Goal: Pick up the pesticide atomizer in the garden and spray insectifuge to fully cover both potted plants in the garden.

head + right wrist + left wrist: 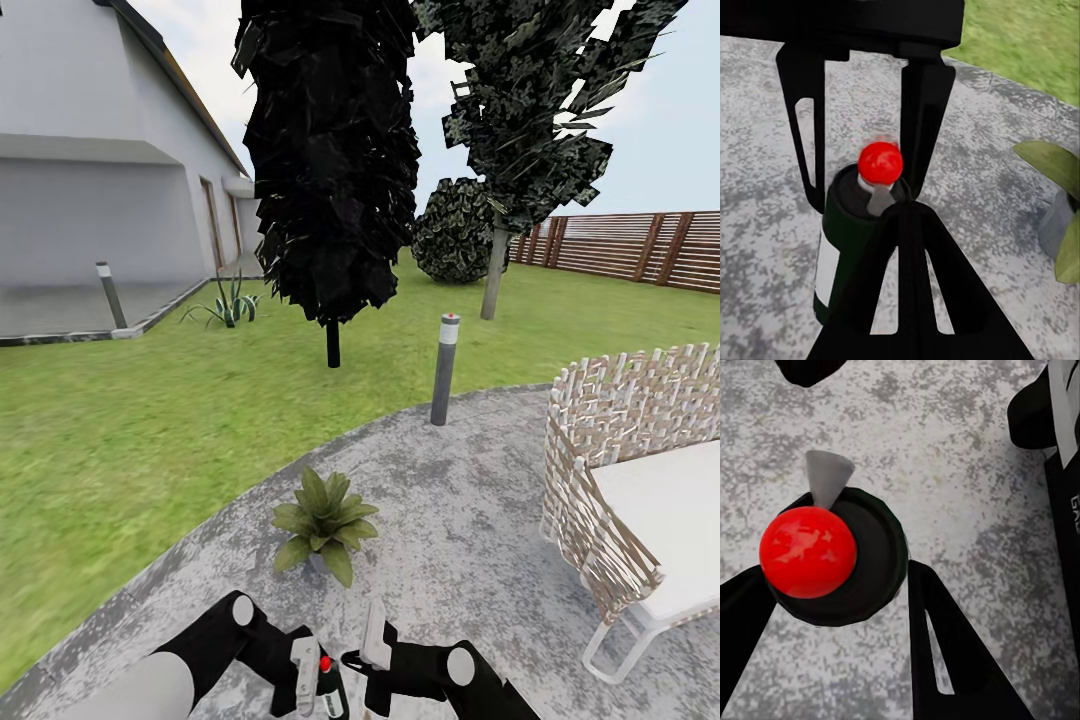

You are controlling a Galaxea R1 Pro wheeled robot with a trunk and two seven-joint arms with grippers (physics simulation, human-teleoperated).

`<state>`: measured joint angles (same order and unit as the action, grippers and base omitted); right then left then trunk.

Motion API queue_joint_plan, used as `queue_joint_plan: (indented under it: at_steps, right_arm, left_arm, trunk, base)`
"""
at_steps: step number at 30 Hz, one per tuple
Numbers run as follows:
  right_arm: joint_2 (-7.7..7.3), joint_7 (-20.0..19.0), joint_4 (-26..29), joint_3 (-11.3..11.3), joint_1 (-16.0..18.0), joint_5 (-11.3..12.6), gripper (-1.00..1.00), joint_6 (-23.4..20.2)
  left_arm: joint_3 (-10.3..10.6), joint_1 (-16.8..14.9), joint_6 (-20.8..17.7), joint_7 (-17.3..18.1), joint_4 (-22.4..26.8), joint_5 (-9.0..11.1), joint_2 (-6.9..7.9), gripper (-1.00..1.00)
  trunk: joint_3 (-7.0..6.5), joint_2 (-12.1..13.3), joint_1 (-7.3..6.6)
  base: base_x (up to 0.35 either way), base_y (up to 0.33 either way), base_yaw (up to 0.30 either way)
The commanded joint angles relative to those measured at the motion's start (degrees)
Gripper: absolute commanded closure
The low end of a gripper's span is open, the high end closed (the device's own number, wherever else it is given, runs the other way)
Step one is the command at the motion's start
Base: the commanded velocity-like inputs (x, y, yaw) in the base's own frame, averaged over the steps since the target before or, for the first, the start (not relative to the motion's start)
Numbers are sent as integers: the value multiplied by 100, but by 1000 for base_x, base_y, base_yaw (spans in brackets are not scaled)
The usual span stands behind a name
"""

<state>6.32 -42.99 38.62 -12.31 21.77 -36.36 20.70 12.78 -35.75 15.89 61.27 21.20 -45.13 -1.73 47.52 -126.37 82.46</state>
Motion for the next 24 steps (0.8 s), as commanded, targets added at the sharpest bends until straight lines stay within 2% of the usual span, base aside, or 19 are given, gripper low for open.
queue_joint_plan:
  at_steps: [1, 24]
  right_arm:
    - [1, 0, 5, 6, 2, -53, 100, 31]
    - [1, 1, 5, 9, 2, -47, 100, 31]
  left_arm:
    - [2, -2, 28, 7, 7, -30, -11, 100]
    - [5, -6, 28, 8, 7, -24, -150, 100]
  trunk:
    - [6, -3, -1]
    - [6, -3, -1]
  base:
    - [0, 0, 0]
    - [0, 0, 0]
